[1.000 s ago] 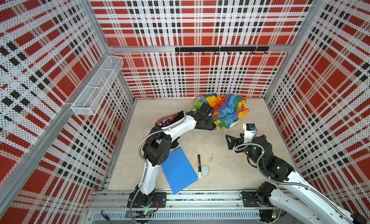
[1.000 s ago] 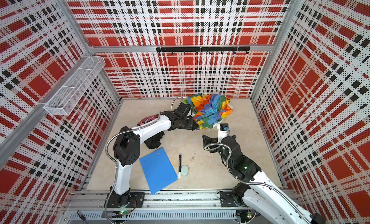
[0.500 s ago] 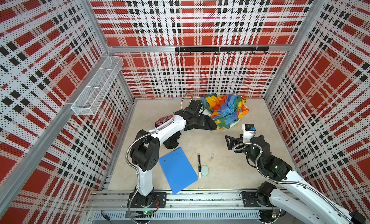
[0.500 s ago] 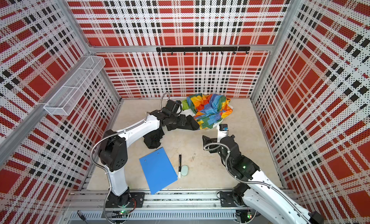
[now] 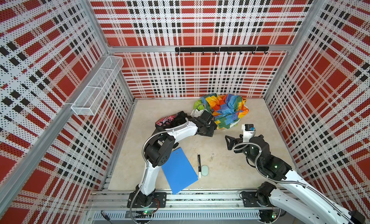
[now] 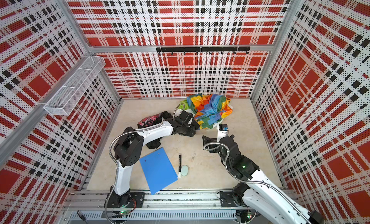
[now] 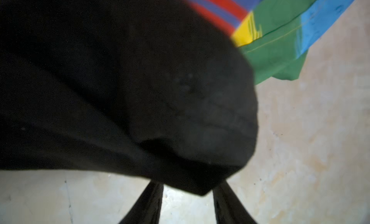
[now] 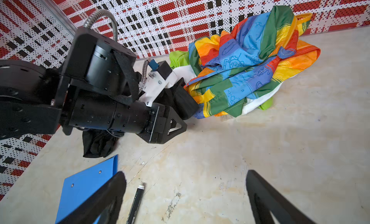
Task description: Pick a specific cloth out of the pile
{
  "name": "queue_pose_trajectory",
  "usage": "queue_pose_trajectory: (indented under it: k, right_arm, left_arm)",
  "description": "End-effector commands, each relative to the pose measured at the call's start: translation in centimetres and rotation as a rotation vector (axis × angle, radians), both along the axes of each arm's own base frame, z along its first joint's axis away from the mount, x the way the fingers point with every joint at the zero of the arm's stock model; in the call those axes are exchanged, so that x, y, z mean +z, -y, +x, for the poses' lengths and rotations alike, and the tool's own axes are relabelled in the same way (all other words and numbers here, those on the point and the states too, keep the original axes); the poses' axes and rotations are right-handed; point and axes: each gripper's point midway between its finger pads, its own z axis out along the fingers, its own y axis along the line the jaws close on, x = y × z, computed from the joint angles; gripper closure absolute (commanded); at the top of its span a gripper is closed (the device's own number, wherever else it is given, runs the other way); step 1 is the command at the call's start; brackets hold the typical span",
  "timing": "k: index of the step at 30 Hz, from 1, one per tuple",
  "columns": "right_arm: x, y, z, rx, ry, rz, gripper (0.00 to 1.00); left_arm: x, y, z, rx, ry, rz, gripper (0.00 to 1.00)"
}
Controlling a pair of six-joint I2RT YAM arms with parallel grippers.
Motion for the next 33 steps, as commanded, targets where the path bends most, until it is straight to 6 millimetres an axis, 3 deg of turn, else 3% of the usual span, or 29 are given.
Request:
queue_pose_trajectory:
  k: [1, 4, 13, 22, 28, 33]
  right_arm:
    - [0.9, 0.4, 0.2, -0.021, 0.03, 0.011, 0.0]
    - [0.8, 0.5, 0.2, -0.024, 0.03, 0.006, 0.0]
    - [0.4, 0.5, 0.1, -0.024, 0.026, 0.017, 0.0]
    - [0.5, 0.5, 0.3, -0.03, 0.021, -0.001, 0.0]
    - [0.6, 0.1, 0.5, -0.021, 0.02, -0.003, 0.0]
    - [0.6, -0.3, 0.9, -0.009, 0.019, -0.006, 0.0]
  left_arm:
    - [2.0, 0.9, 1.7, 0.027, 0.061, -0.042, 0.69]
    - [2.7, 0.1, 2.2, 0.048, 0.079, -0.038, 0.83]
    - [6.3, -1.0, 2.5, 0.045, 0.166, -0.094, 0.99]
    - [10.9, -5.0, 2.4, 0.086, 0.246, -0.142, 1.0]
    - [14.1, -10.6, 2.8, 0.182, 0.303, -0.17, 1.0]
    - [15.7, -18.6, 3.5, 0.353, 0.334, -0.17, 1.0]
